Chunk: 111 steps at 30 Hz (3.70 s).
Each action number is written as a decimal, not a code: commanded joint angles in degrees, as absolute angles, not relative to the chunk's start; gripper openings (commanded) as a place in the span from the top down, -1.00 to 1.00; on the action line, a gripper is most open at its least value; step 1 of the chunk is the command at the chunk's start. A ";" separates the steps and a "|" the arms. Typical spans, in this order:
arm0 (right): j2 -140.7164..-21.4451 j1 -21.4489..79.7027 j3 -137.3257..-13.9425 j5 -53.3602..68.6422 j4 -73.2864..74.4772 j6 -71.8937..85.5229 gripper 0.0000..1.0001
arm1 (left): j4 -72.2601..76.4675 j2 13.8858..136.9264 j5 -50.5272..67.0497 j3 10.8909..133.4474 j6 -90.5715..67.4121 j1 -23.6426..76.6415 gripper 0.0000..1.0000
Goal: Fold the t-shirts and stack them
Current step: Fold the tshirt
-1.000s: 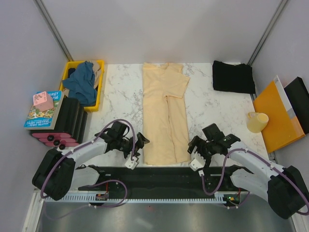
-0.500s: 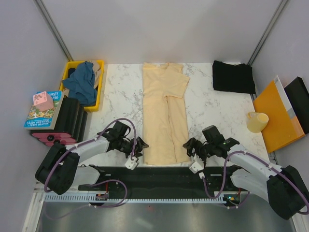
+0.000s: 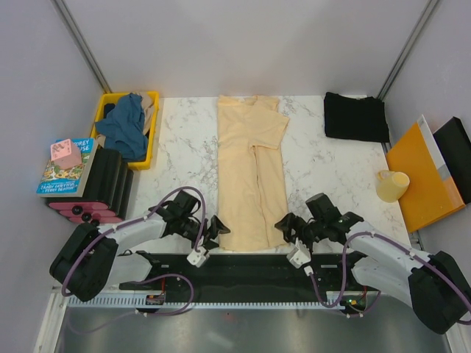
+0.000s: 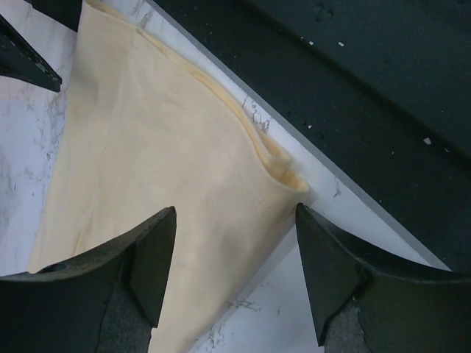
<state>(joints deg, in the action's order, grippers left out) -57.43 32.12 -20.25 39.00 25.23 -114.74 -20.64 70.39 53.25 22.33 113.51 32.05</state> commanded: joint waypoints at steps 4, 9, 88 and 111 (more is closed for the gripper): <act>-54.06 33.66 -18.11 42.54 33.03 -116.72 -0.52 | -26.63 71.37 51.33 18.55 140.54 34.01 -0.43; -51.24 34.45 -16.70 42.72 33.05 -115.32 -0.37 | -26.54 73.30 51.24 19.16 140.01 35.24 -0.32; -100.72 24.70 -67.67 13.71 4.05 -60.56 1.00 | -26.98 113.55 39.11 87.36 81.30 19.78 0.96; -111.27 23.12 -77.16 9.32 1.23 -61.26 1.00 | -20.92 121.29 37.27 93.34 77.69 17.67 0.96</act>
<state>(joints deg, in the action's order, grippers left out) -109.67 23.51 -73.47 10.81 3.55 -61.69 -24.43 119.63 37.54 90.83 79.29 18.46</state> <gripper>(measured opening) 0.022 0.042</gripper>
